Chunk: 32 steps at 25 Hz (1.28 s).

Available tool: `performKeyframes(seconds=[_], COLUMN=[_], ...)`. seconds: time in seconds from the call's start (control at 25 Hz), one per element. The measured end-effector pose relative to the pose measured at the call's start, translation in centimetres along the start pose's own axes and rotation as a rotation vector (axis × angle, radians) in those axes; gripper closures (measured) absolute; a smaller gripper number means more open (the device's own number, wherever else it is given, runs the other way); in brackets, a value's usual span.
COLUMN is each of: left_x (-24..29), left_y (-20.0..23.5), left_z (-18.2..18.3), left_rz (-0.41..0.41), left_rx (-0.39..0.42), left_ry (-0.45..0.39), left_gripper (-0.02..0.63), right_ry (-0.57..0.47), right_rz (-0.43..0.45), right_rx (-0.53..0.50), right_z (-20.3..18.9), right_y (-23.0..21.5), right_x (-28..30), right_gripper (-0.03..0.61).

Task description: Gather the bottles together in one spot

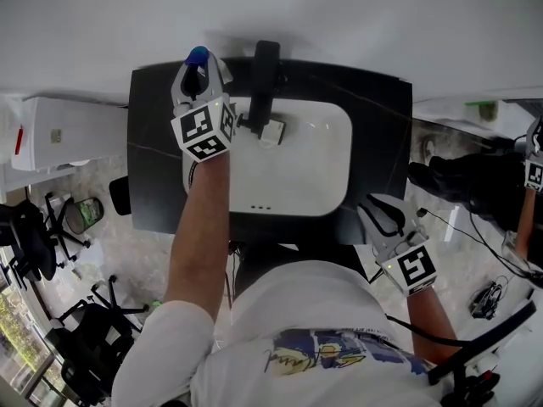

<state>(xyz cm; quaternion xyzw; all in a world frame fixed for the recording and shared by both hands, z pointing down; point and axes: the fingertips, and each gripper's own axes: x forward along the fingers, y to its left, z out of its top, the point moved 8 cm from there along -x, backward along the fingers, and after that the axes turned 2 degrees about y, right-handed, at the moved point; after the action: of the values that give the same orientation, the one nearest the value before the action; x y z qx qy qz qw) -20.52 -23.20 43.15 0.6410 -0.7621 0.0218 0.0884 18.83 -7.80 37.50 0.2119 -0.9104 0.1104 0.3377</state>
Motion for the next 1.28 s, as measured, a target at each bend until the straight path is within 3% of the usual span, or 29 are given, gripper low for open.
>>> performKeyframes(seconds=[0.2,0.44,0.96,1.28], left_x=[-0.6,-4.2,-16.5,-23.7], left_y=[-0.2,0.0,-0.2,-1.0], left_z=[0.1,-0.5,1.1,0.6], left_rz=[-0.045,-0.122,-0.346,-0.468], left_rx=[0.029,0.041,0.122,0.102], left_ry=[0.031,0.074,0.151,0.206], left_gripper=[0.445,0.416,0.445,0.463], right_ry=[-0.008,-0.024,-0.133,-0.165], right_rz=[-0.007,-0.019,-0.053,-0.075], right_rx=[0.001,-0.001,-0.002,-0.014], right_z=[0.6,1.4,2.7,3.5], right_y=[1.0,2.7,9.6,14.0], right_x=[0.2,0.7,0.9,0.4], right_gripper=[0.499,0.499,0.502,0.502])
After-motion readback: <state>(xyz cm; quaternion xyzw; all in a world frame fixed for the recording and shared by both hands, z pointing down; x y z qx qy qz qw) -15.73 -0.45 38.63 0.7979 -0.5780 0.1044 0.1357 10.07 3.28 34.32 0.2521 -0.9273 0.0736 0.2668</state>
